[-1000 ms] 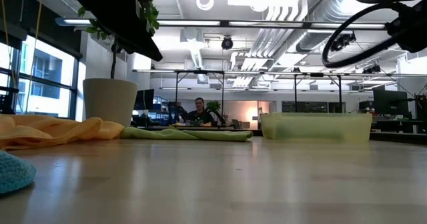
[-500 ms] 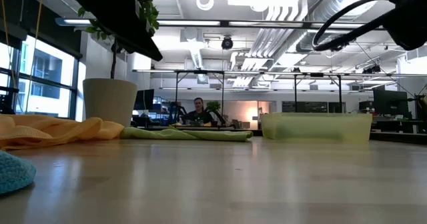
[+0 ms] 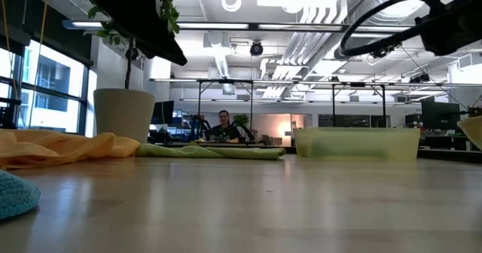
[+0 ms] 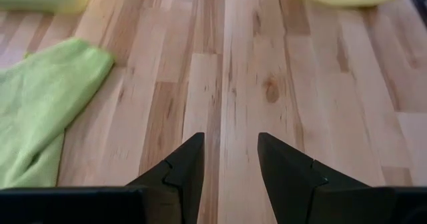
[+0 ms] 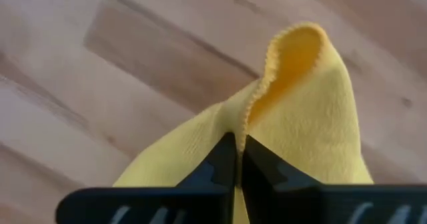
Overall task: Fold microfiber towels
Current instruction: Fold the yellow microfiber towel
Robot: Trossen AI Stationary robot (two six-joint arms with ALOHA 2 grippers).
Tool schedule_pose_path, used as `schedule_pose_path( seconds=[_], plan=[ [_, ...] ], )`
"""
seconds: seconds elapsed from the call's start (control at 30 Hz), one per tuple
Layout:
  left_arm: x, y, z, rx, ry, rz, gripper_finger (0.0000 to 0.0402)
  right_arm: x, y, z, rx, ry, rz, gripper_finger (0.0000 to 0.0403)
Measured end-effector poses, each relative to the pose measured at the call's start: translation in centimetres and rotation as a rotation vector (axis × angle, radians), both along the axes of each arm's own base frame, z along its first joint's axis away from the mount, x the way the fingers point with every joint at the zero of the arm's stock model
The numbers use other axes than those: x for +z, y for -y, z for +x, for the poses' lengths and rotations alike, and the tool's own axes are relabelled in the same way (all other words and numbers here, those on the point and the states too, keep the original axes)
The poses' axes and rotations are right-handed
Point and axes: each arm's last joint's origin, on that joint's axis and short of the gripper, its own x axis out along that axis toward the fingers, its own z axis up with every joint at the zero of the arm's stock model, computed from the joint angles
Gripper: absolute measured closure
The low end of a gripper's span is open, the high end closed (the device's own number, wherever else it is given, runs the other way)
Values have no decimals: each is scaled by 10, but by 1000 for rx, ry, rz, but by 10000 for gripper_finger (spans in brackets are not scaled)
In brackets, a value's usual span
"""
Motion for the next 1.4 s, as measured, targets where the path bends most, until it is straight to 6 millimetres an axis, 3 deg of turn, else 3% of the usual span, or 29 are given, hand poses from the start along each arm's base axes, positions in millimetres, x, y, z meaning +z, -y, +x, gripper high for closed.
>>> schedule_pose_path(
  seconds=[0.3,0.7,1.0,1.17,1.4],
  plan=[
    [6,1,5,-15,79,5,273,20,13,25,168,132,-145,402],
    [8,2,7,-12,109,-9,273,77,63,84,591,209,-441,403],
    [18,15,12,-75,232,25,273,105,110,109,484,229,-735,403],
    [20,18,12,-86,241,145,273,110,120,121,532,277,-770,403],
    [8,16,13,-26,154,209,272,121,144,124,407,383,-675,403]
  ],
)
